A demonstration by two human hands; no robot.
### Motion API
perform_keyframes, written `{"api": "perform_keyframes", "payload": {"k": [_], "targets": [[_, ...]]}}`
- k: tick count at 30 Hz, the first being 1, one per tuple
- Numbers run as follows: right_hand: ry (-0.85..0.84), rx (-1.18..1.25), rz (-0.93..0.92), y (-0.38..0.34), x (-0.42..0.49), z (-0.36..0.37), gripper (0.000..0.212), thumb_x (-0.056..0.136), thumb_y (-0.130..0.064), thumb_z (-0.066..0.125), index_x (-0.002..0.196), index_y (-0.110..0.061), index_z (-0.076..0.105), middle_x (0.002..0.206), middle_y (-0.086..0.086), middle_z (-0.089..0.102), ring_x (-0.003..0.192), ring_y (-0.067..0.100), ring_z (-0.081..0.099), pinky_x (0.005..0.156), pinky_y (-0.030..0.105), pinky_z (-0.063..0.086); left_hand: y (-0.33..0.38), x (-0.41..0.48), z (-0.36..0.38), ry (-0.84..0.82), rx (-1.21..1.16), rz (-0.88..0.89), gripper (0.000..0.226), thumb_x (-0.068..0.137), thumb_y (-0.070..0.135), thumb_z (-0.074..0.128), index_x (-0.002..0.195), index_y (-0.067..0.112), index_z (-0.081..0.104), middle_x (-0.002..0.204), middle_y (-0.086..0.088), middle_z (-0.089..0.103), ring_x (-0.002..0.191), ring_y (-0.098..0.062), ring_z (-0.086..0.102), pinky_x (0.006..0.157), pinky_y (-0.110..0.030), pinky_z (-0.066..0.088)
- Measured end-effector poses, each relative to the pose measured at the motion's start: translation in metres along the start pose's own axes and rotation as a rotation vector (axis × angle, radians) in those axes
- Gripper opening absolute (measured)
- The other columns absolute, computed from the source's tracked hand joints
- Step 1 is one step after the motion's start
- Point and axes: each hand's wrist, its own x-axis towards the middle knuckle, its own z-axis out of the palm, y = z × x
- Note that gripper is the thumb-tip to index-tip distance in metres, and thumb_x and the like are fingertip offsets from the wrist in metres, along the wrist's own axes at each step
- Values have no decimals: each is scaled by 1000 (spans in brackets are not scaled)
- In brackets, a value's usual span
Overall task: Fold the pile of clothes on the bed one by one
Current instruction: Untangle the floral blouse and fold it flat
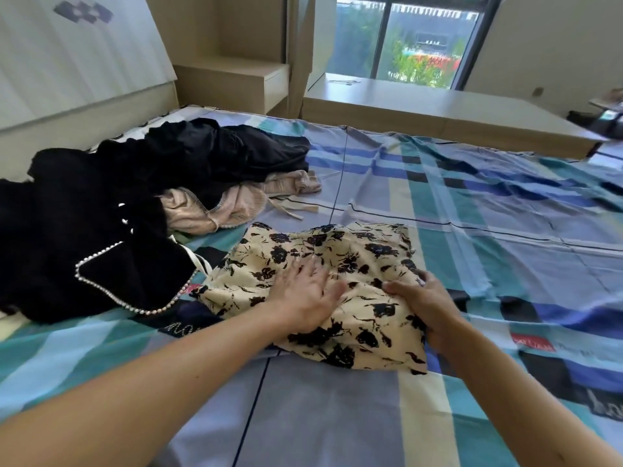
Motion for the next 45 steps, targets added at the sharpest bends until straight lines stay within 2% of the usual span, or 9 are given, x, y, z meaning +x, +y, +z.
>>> {"api": "perform_keyframes", "payload": {"k": [8,19,26,30,35,38,41,43,45], "targets": [[43,-70,79,24,-35,-92,78,63,-10,84,132,-13,46,99,29,71,62,32,73,52,37,60,78,-28,50,-120,58,223,82,94,75,11,153,32,-26,158,0,-34,148,-26,-29,121,-53,-16],[60,-63,33,23,-35,-91,39,75,4,79,110,5,59,73,22,73,49,26,68,43,30,55,61,-24,66,-90,11,101,77,100,66,11,151,26,-30,156,3,-41,142,-19,-40,122,-48,-17],[53,-450,-215,-45,-45,-49,45,67,-7,88,104,-6,63,86,15,74,65,22,73,58,31,60,49,-31,30,-124,31,59,68,98,63,39,155,27,28,161,-11,19,149,-35,16,122,-53,18],[-10,-639,-350,-87,-51,4,49,61,-19,90,102,-15,61,94,7,72,83,24,72,79,44,61,17,-12,-31,-305,-519,-7,35,106,29,44,131,8,57,120,-17,67,91,-23,65,70,-28,52],[-324,-672,-470,-93,-68,89,74,81,-31,82,143,-20,44,131,12,60,115,32,62,101,49,51,-41,-4,-89,-93,-1279,-219,69,97,71,34,113,11,65,94,-10,73,75,-22,71,72,-32,57],[-418,-696,-491,-55,-64,116,45,92,-31,70,132,-18,56,117,7,69,101,29,69,93,53,55,-71,-4,-78,-61,-958,-276,71,88,77,47,143,31,50,135,5,56,123,-27,58,104,-38,44],[-268,-789,-633,-22,-54,119,22,96,-32,62,116,-21,64,106,-1,70,96,20,65,88,45,54,-76,-12,-71,-129,-552,-343,65,91,62,59,138,18,52,107,-2,58,100,-24,63,84,-34,53],[-155,-845,-685,-9,-48,116,33,96,-39,59,126,-24,59,120,-2,59,111,18,57,97,40,48,-75,-5,-69,-78,-376,-393,83,89,59,64,149,9,37,124,-11,58,103,-26,62,86,-35,54],[-73,-859,-733,2,-46,116,52,97,-47,53,145,-28,44,147,-1,41,137,19,38,115,41,33,-77,5,-63,106,-256,-345,103,89,54,65,161,19,0,165,-15,15,146,-38,30,116,-50,35]]}}
